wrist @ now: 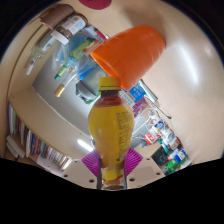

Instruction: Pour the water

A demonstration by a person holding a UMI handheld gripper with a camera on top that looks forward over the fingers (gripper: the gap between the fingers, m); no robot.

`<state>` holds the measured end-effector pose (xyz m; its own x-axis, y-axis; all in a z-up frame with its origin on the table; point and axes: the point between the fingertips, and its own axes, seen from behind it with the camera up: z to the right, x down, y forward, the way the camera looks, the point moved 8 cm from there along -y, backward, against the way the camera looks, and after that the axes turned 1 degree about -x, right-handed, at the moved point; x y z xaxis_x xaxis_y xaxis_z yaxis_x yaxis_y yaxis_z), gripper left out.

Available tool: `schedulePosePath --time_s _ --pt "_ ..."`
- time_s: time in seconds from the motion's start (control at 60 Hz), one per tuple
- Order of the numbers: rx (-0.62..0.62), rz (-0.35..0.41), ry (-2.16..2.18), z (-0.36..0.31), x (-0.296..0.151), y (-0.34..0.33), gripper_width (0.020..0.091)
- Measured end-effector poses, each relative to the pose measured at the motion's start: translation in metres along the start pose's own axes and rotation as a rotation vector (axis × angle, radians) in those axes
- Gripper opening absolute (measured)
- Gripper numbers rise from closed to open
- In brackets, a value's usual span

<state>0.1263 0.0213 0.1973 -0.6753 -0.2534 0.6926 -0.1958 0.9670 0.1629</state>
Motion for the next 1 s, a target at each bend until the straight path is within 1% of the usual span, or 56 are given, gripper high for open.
schedulePosePath --time_s 0.083,0.15,0.183,0.25,0.3,0.317,0.367,0.383,0.417,0.433,0.467,0.483,0.5,0.517,0.533,0.583,0.633,0.65,0.667,0.717,0.783,0.833,0.9,0.967,1.0 --pt "0.011 -0.012 -0.017 0.0 0.003 0.001 0.0288" --pt "0.037 -0.053 -0.099 -0.001 0.012 0.002 0.0287" --pt "0.066 -0.088 -0.175 -0.003 0.018 0.002 0.0285" --pt "0.154 -0.145 -0.424 -0.01 0.03 -0.001 0.0286" --pt "0.221 -0.156 -0.706 -0.025 0.031 -0.005 0.0288" --pt "0.225 -0.166 -0.824 -0.03 0.024 -0.01 0.0292" --pt "0.268 -0.103 -1.168 -0.059 0.015 -0.012 0.0298" --pt "0.293 -0.057 -1.277 -0.07 0.02 -0.01 0.0314" --pt "0.293 0.01 -1.498 -0.095 0.01 -0.014 0.0324" --pt "0.293 0.047 -1.605 -0.107 0.005 -0.017 0.0353" --pt "0.29 0.123 -1.803 -0.129 -0.007 -0.023 0.0378" --pt "0.263 0.145 -1.897 -0.138 -0.022 -0.028 0.0379" --pt "0.27 0.174 -1.978 -0.148 -0.034 -0.032 0.0393" --pt "0.283 0.203 -2.048 -0.153 -0.042 -0.035 0.0411" --pt "0.328 0.238 -2.094 -0.157 -0.042 -0.035 0.0415" --pt "0.413 0.294 -2.2 -0.161 -0.074 -0.046 0.0437" --pt "0.503 0.326 -2.228 -0.157 -0.108 -0.056 0.0445" --pt "0.503 0.328 -2.239 -0.154 -0.129 -0.061 0.0446" --pt "0.531 0.335 -2.234 -0.15 -0.141 -0.065 0.0444" --pt "0.625 0.358 -2.215 -0.139 -0.169 -0.077 0.0445" --pt "0.694 0.377 -2.218 -0.127 -0.201 -0.088 0.0448" --pt "0.73 0.372 -2.194 -0.116 -0.217 -0.094 0.0447" --pt "0.738 0.376 -2.18 -0.104 -0.235 -0.098 0.0449" --pt "0.809 0.364 -2.131 -0.088 -0.253 -0.105 0.0455" --pt "0.763 0.377 -2.142 -0.089 -0.252 -0.103 0.0457"
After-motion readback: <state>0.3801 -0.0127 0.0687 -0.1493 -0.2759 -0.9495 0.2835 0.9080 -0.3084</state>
